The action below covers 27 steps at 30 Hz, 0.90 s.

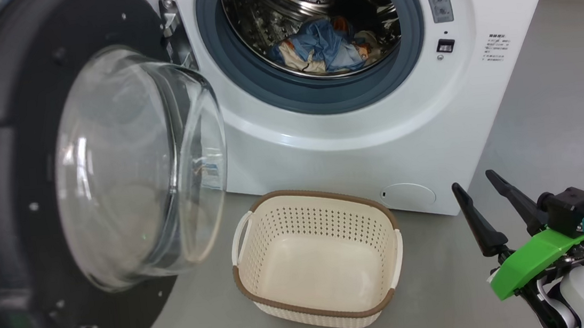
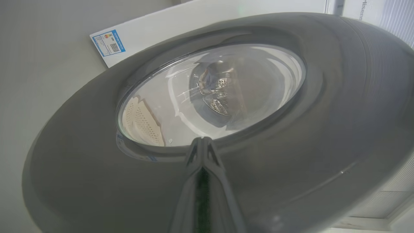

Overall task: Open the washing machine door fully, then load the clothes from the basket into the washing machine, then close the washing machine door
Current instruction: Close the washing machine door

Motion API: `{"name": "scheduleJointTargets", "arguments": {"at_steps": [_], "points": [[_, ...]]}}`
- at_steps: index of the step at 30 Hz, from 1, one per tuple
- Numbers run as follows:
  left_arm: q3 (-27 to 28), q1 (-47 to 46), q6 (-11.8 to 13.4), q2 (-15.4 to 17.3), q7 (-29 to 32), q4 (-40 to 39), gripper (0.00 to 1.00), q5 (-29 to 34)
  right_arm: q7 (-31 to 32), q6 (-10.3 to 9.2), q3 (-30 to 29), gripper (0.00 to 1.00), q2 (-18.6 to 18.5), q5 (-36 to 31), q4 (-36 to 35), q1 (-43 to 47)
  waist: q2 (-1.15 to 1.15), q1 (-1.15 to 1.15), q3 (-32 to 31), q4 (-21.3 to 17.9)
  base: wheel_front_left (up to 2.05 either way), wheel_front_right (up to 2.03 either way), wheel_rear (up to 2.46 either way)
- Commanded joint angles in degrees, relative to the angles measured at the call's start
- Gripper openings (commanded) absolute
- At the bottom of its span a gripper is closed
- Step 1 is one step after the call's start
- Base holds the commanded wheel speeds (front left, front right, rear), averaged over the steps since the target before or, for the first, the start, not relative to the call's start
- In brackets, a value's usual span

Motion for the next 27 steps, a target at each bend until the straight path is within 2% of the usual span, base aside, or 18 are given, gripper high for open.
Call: {"name": "scheduleJointTargets", "arguments": {"at_steps": [1,8,12,15,27], "points": [[1.1,0.2,0.8,1.7,1.3,-3.7,0.0,-1.3,-0.7,0.25,0.3,1.0,-0.4,0.3,-1.4,0.3,0.0,0.0,-0.3,-0.2,0.0,0.0,0.0],[-0.1,4.9,6.4,-1.4,3.7,-16.5,0.0,-2.4,-0.8,0.25,-0.8,1.0,0.5,0.0,-2.1,1.3,0.0,0.0,-1.0,-1.3,0.0,0.0,0.0],[-0.9,6.5,8.7,-2.6,4.1,-21.8,0.0,-2.4,-0.8,0.25,-1.1,1.0,0.9,-0.2,-2.4,1.5,0.0,0.0,-0.9,-2.6,0.0,0.0,0.0],[-1.6,7.0,9.8,-3.4,4.5,-24.3,0.0,-2.4,-0.8,0.25,-1.4,1.0,1.3,-0.4,-2.5,1.5,0.0,0.0,-0.9,-3.8,0.0,0.0,0.0],[-3.6,7.5,11.6,-4.5,6.0,-29.9,0.0,-2.6,-0.8,0.25,-2.3,1.0,1.9,-0.8,-2.7,2.2,0.0,0.0,-2.0,-9.9,0.0,0.0,0.0]]}}
